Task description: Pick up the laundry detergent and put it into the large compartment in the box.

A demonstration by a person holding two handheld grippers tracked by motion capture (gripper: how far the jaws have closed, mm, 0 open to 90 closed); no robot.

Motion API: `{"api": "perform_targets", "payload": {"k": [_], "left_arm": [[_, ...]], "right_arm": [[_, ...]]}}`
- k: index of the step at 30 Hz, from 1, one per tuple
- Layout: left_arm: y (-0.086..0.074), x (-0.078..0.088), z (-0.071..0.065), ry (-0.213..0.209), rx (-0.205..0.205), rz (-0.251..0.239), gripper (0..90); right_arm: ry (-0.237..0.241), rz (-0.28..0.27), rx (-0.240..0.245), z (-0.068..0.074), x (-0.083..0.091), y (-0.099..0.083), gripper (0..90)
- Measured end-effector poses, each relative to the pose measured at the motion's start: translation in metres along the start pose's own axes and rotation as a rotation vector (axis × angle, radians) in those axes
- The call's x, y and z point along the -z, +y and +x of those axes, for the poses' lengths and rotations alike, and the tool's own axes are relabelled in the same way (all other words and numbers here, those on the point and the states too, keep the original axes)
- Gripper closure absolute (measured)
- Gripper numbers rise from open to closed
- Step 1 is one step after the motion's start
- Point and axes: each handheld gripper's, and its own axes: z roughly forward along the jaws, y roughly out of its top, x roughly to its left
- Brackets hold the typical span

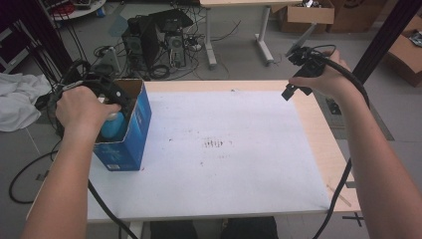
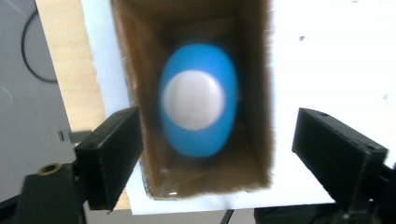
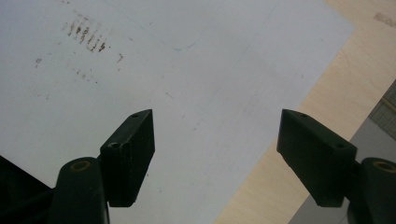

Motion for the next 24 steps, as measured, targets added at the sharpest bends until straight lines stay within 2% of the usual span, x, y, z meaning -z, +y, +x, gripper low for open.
{"api": "perform_targets", "payload": {"k": [6,10,14,17,18,19,21,22,23,24], "left_arm": [[0.002,0.02,-0.03,-0.025,-0.101,-0.064,14.2],[0.002,0.028,-0.054,-0.055,-0.212,-0.084,13.1],[0.0,0.031,-0.083,-0.06,-0.319,-0.12,11.0],[-0.001,0.033,-0.102,-0.092,-0.381,-0.137,10.1],[-0.001,0.033,-0.102,-0.092,-0.381,-0.137,9.5],[-0.003,0.031,-0.114,-0.106,-0.42,-0.14,9.3],[-0.006,0.028,-0.126,-0.112,-0.463,-0.135,8.8],[-0.006,0.028,-0.126,-0.112,-0.463,-0.135,8.2],[-0.009,0.024,-0.138,-0.112,-0.514,-0.137,7.5],[-0.011,0.022,-0.144,-0.114,-0.532,-0.139,6.6]], "right_arm": [[-0.002,0.0,-0.001,0.001,0.002,0.002,27.9],[-0.002,-0.004,-0.004,0.002,0.005,0.002,27.9],[-0.001,-0.01,-0.001,0.002,0.006,0.001,27.9],[-0.003,-0.008,0.001,0.002,0.006,0.0,27.8],[-0.003,-0.008,0.001,0.002,0.006,0.0,27.8],[-0.001,-0.006,-0.003,0.002,0.005,-0.001,27.8],[0.001,-0.005,-0.004,0.002,0.004,-0.001,27.8],[0.0,-0.005,-0.004,0.001,0.003,-0.001,27.8],[0.0,-0.003,-0.005,0.001,0.003,-0.002,27.8],[0.002,-0.003,-0.006,0.0,0.002,-0.002,27.8]]}}
